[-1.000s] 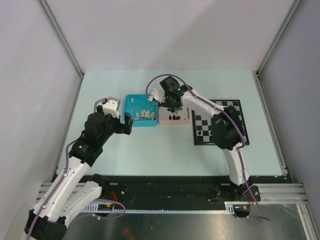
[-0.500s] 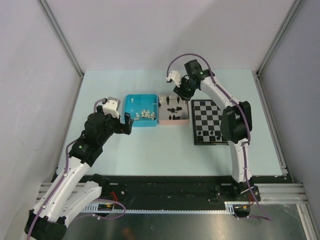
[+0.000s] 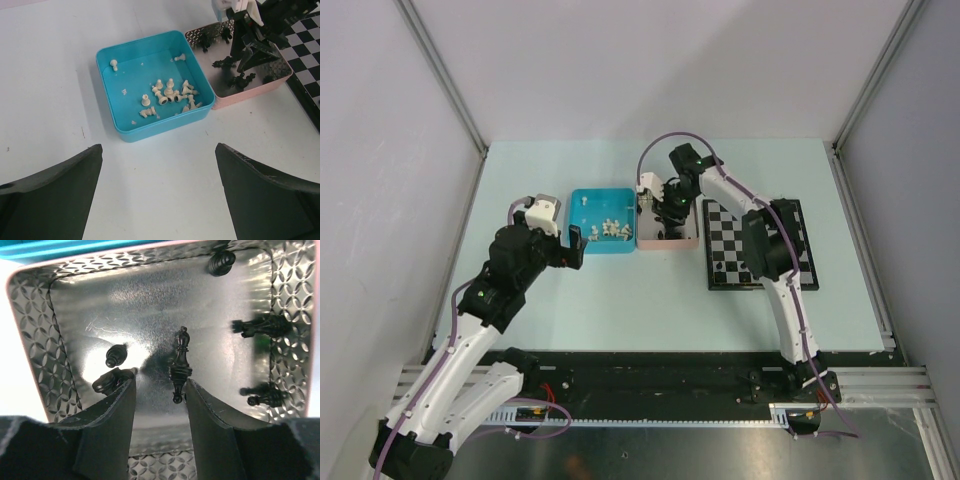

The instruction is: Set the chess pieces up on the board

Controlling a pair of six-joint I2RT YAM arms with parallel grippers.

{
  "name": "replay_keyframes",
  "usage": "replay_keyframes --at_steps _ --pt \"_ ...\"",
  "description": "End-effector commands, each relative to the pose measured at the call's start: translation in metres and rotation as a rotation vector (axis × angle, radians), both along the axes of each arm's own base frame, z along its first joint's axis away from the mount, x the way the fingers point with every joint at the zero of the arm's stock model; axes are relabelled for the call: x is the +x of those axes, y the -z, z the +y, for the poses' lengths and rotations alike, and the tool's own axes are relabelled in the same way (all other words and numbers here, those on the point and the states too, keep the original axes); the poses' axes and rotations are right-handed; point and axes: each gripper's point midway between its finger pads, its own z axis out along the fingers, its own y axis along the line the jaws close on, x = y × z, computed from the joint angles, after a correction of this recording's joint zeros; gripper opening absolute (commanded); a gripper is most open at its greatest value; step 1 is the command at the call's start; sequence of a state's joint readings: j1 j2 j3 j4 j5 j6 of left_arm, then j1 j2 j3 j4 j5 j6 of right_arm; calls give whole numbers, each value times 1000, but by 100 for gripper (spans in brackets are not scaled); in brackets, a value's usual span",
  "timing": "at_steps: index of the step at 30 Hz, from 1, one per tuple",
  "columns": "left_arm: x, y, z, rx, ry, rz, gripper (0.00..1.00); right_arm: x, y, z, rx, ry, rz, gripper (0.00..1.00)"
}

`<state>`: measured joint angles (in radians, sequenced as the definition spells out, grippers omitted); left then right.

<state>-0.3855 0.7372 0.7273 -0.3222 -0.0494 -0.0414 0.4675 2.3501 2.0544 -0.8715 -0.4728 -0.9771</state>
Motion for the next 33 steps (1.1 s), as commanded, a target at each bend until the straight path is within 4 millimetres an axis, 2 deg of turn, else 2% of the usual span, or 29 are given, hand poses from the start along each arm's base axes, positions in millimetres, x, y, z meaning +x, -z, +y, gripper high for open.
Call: replay_keyframes --at_steps 1,11,17,21,24,25,28,33 --pt "4 -6 3 24 3 -41 100 10 -3 0 14 -4 -14 49" --pt "4 -7 3 42 14 -51 99 17 15 -8 -21 26 -7 48" --pt "4 -7 3 43 11 -51 99 14 18 -5 0 25 17 45" --pt "4 -7 3 42 12 -49 99 13 21 -2 15 33 35 36" --pt "4 -6 3 42 12 -48 100 13 21 -1 21 45 42 22" --pt "5 -6 3 45 12 -50 100 13 20 -1 21 47 39 14" --pt "4 -6 1 41 22 -47 100 17 9 -2 33 65 22 8" --pt "2 -4 -8 30 77 -38 99 22 -23 -3 84 84 -20 6"
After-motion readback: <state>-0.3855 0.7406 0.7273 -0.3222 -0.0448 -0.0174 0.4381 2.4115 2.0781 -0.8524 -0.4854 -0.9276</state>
